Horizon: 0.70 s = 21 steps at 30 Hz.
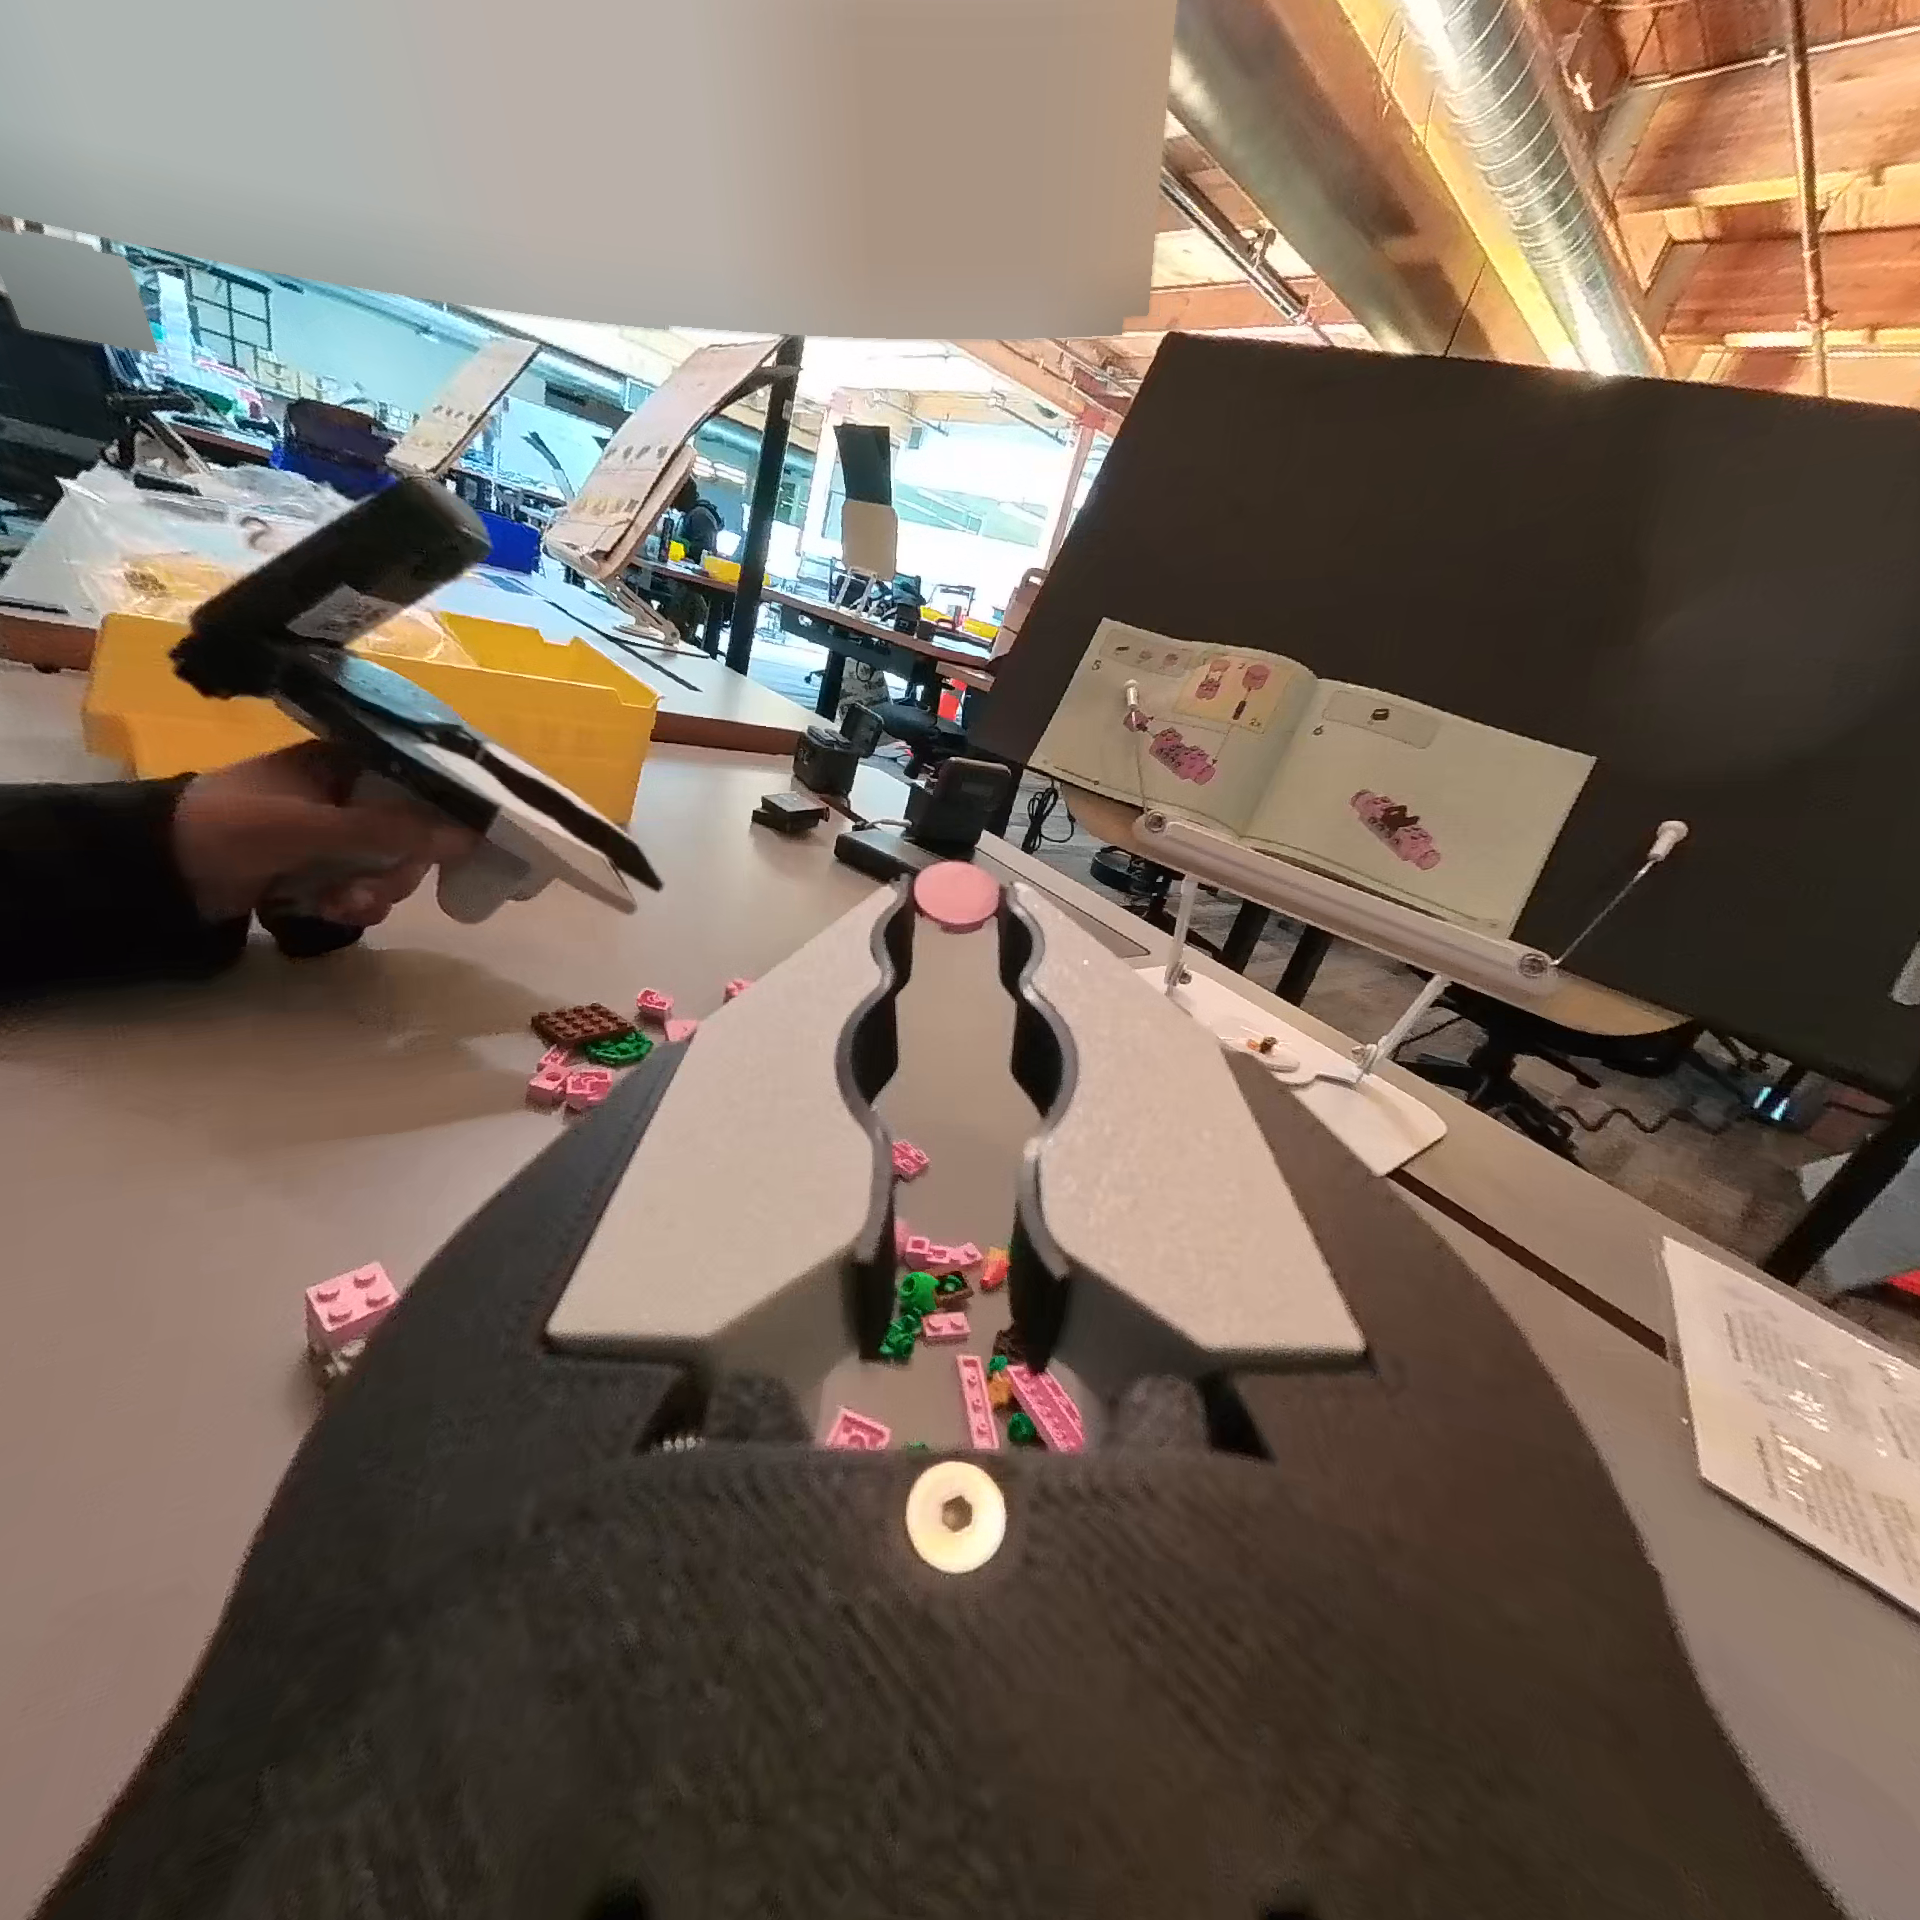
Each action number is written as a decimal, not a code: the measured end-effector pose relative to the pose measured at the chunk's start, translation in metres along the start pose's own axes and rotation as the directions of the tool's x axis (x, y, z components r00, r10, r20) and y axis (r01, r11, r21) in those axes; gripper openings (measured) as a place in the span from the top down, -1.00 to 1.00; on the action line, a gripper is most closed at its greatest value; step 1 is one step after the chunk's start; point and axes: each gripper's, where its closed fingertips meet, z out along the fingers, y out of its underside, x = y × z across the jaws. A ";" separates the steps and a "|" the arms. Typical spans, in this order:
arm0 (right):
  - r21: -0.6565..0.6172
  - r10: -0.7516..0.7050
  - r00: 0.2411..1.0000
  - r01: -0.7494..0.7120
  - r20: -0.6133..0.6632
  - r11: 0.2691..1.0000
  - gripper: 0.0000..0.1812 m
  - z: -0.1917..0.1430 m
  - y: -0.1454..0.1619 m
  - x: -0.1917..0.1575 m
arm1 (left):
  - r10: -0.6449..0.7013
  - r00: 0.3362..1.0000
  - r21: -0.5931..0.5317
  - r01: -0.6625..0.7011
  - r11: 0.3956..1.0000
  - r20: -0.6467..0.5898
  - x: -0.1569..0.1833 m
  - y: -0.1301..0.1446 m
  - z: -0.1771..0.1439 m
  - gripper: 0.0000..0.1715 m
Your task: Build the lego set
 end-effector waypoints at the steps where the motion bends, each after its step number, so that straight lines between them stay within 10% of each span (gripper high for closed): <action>1: 0.000 0.000 1.000 0.000 0.003 1.000 0.84 0.000 0.000 -0.001 | 0.013 1.000 -0.016 -0.013 1.000 0.012 -0.001 0.001 0.004 0.58; 11: 0.019 -0.002 0.998 0.001 0.062 1.000 0.84 0.002 -0.006 -0.019 | -0.173 0.981 -0.327 0.136 0.935 -0.085 -0.023 0.025 0.057 0.56; 21: 0.030 -0.007 0.995 0.004 0.103 1.000 0.84 0.003 -0.009 -0.030 | -0.001 0.996 -0.316 -0.027 0.948 -0.088 -0.010 0.024 0.056 0.85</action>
